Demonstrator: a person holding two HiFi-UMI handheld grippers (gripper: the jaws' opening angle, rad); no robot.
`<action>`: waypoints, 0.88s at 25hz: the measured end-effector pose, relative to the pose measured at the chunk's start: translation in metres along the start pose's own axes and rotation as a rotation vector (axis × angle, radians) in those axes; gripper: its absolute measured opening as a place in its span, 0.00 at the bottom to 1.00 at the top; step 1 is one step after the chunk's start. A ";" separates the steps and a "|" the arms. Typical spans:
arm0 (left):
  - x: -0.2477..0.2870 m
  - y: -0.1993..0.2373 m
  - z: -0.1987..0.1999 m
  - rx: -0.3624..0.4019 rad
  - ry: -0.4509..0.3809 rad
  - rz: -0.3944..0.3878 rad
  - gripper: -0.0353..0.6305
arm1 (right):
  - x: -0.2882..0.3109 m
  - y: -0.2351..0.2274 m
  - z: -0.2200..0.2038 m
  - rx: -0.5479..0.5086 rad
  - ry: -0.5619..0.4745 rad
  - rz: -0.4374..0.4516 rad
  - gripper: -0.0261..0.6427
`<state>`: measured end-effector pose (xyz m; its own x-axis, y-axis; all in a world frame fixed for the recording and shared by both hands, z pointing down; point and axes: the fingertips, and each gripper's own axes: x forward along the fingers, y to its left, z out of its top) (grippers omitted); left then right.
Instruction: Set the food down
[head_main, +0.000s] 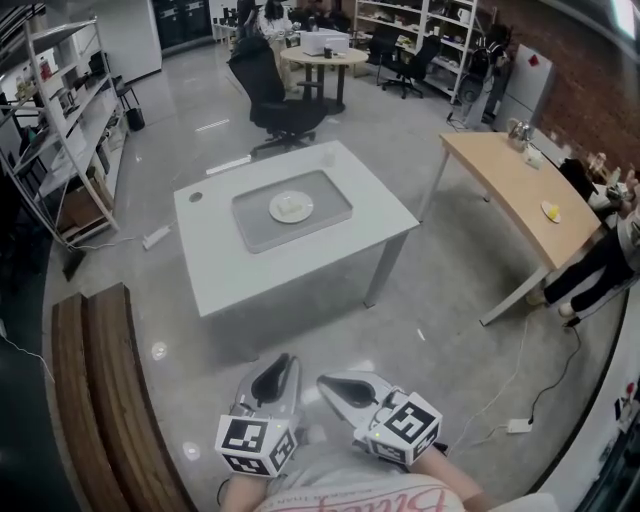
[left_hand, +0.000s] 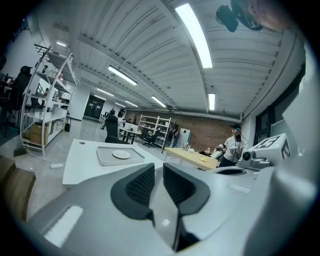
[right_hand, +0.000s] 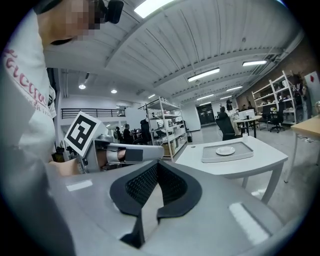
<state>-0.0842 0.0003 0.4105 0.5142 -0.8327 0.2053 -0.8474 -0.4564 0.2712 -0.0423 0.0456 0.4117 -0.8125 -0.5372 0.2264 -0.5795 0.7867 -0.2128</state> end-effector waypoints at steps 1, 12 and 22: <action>0.003 0.004 0.001 0.004 -0.002 -0.002 0.13 | 0.004 -0.004 0.003 0.002 -0.012 -0.012 0.04; 0.027 0.018 0.010 0.000 -0.001 -0.012 0.13 | 0.020 -0.030 0.020 0.020 -0.046 -0.010 0.04; 0.061 0.040 0.027 0.032 -0.014 0.027 0.13 | 0.049 -0.079 0.040 0.007 -0.070 -0.037 0.04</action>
<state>-0.0907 -0.0771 0.4088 0.4894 -0.8490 0.1992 -0.8649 -0.4433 0.2355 -0.0391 -0.0549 0.4019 -0.7928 -0.5861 0.1671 -0.6094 0.7640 -0.2119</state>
